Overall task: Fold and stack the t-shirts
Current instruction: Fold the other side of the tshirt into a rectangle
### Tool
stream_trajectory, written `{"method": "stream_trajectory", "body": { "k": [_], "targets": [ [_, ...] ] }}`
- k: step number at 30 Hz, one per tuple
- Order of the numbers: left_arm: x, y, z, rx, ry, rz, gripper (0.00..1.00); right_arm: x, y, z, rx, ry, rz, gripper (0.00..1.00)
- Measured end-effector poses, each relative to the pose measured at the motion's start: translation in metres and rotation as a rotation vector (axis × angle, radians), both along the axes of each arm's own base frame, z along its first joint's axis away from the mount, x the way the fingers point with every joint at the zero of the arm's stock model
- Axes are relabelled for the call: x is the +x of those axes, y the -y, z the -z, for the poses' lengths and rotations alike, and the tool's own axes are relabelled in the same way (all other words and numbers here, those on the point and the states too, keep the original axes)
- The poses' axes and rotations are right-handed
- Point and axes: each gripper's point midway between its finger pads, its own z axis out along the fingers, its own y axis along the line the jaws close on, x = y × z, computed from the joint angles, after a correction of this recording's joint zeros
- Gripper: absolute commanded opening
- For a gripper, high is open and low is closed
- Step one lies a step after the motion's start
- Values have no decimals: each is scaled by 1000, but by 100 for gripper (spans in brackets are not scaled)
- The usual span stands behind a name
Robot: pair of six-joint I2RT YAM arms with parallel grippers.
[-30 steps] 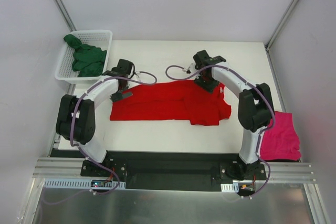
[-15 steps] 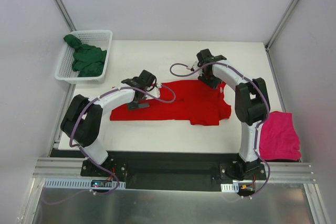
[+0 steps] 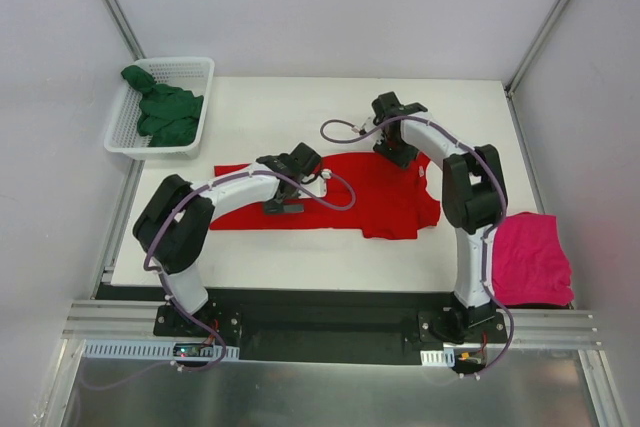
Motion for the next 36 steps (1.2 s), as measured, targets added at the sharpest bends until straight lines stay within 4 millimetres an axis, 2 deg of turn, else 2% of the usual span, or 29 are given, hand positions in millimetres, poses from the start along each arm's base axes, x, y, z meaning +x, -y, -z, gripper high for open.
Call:
{"method": "stream_trajectory", "body": {
  "k": [8, 12, 23, 24, 26, 27, 32, 36],
  "targets": [
    [-3, 24, 11, -5, -25, 43, 99, -2, -9, 7, 37, -56, -11, 38],
    [-3, 25, 16, 2, -36, 41, 99, -9, -9, 11, 41, -93, -14, 37],
    [-3, 25, 16, -4, -35, 28, 100, -10, -3, 24, 16, -124, -4, 39],
    [-3, 25, 16, -4, -35, 28, 99, -10, -3, 26, 14, -127, -4, 36],
    [-3, 25, 16, -4, -35, 28, 99, -10, -3, 31, 9, -137, -3, 17],
    [-3, 25, 16, -4, -35, 28, 100, -10, -3, 32, 8, -140, -4, 1],
    [-3, 25, 16, -4, -35, 28, 99, -9, -4, 31, 12, -138, 4, 1],
    [-4, 27, 17, -4, -36, 34, 100, -1, -8, 23, 22, -114, 3, 1]
  ]
}}
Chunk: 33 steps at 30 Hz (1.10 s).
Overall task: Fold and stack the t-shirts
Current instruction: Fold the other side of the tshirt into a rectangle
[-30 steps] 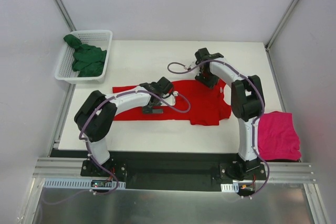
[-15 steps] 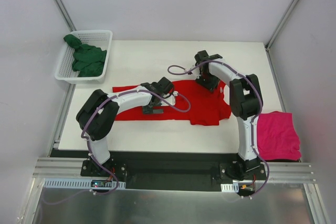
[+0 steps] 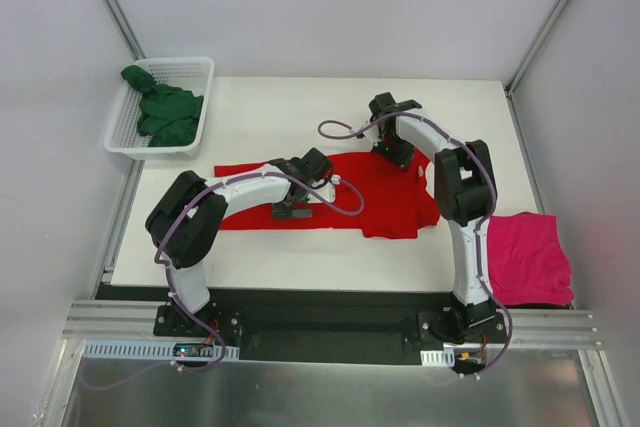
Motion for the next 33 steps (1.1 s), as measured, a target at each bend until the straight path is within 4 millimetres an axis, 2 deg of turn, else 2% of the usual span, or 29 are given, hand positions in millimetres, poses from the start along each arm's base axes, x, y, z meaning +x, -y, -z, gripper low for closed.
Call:
{"method": "stream_trajectory", "body": {
  "k": [8, 23, 33],
  "targets": [
    [-4, -1, 17, 31, -36, -1, 99, 11, -6, -16, 14, 37, -5, 1],
    [-6, 3, 17, 29, -34, -1, 99, 18, -7, -30, -21, 65, -39, 1],
    [-10, 10, 15, 49, -17, 24, 99, 20, -4, -32, -43, 69, -53, 1]
  ]
}}
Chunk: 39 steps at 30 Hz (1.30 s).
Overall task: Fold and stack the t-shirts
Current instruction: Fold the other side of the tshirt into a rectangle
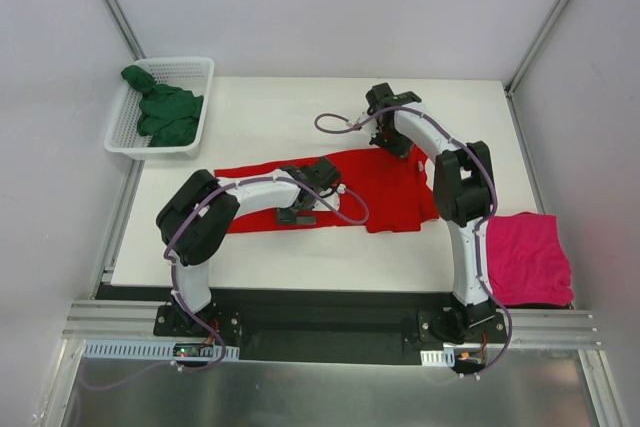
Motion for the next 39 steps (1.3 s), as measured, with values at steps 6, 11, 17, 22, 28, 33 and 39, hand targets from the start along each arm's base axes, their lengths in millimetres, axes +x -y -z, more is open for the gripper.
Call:
{"method": "stream_trajectory", "body": {
  "k": [6, 11, 17, 22, 28, 33, 39],
  "targets": [
    [4, 4, -10, -4, 21, 3, 99, -1, -1, 0, -5, -2, -4, 1],
    [10, 19, -42, -66, 72, 2, 99, -2, -4, 0, -9, -5, -10, 1],
    [8, 51, -95, -301, 54, -71, 99, -4, -7, 0, -11, -9, -19, 1],
    [-22, 62, -104, -515, -145, -170, 99, -6, -11, 1, -12, -10, -28, 1],
    [-69, 49, -73, -534, -399, -250, 99, -7, -13, 3, -15, -17, -32, 1],
    [-85, 54, -67, -546, -483, -248, 99, -8, -12, 7, -17, -24, -28, 1],
    [-72, 57, -46, -516, -473, -248, 99, -8, -12, 8, -17, -26, -21, 1]
  ]
}}
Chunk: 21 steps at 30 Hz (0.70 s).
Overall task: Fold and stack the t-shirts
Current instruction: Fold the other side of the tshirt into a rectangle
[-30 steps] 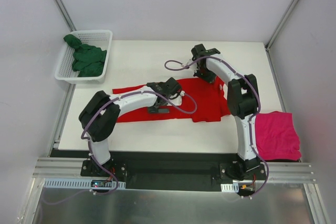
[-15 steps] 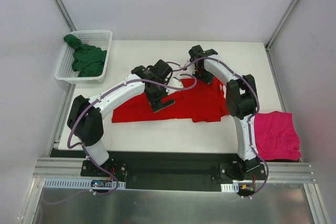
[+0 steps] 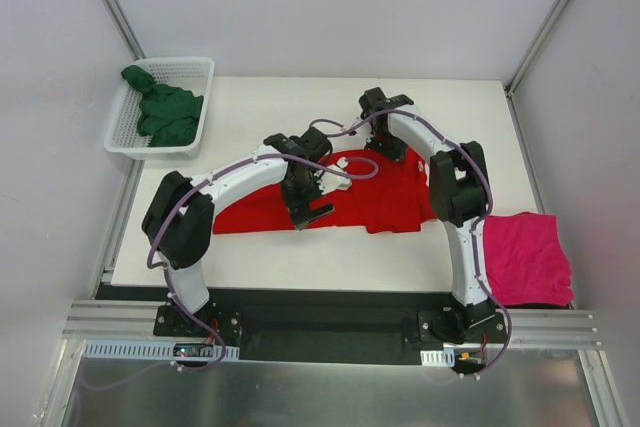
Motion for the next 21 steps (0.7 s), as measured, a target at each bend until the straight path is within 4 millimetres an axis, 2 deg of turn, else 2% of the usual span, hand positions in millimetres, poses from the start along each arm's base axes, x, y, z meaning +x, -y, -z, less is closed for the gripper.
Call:
{"method": "stream_trajectory", "body": {
  "k": [4, 10, 21],
  "targets": [
    [8, -4, 21, 47, 16, -5, 99, 0, 0, 0, -2, 1, 2, 1],
    [7, -20, 46, 114, 31, 5, 99, 0, 0, 0, -3, 1, 2, 1],
    [9, -27, 60, 136, 62, 2, 99, 0, 0, -1, -8, 5, 2, 1]
  ]
}}
